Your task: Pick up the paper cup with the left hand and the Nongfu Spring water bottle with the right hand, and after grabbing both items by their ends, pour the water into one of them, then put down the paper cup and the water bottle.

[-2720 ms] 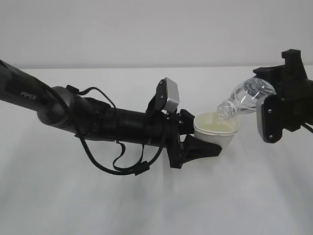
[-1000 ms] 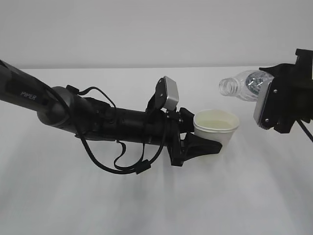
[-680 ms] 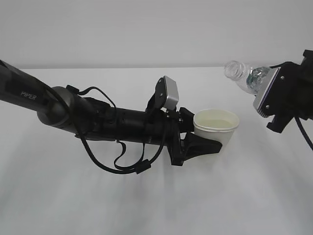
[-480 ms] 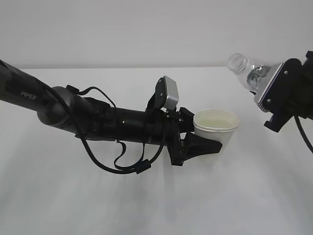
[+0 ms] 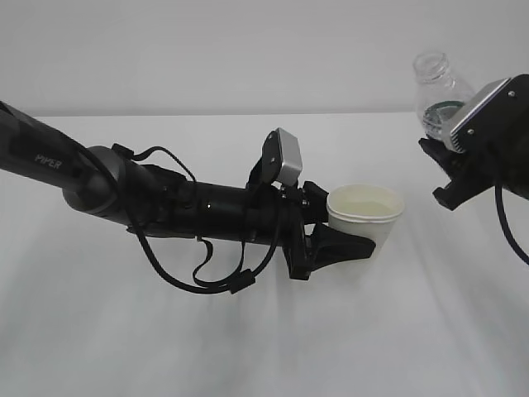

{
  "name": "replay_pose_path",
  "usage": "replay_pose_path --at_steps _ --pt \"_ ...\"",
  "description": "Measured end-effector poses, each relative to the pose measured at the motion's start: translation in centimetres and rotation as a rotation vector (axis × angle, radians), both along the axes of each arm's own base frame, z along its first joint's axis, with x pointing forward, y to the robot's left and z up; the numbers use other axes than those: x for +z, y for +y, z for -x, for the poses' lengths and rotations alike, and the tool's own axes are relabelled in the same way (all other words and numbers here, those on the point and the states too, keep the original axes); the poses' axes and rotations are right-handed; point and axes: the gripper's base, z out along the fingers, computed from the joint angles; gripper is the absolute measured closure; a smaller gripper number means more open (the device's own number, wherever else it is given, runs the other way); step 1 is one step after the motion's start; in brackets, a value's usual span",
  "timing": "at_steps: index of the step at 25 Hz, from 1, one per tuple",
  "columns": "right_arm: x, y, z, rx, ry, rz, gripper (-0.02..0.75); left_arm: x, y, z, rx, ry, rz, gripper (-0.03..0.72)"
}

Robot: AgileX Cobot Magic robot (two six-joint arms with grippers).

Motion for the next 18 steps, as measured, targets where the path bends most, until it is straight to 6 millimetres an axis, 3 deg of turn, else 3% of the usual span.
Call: replay_pose_path --at_steps 10,18 --pt "0.5 0.2 -0.2 -0.027 -0.024 -0.186 0.330 0.0 0.0 -0.1 0.015 0.003 -0.002 0.241" --pt "-0.7 0.3 -0.7 -0.049 -0.007 -0.333 0.330 -0.1 0.0 -0.2 0.028 0.004 -0.008 0.241"
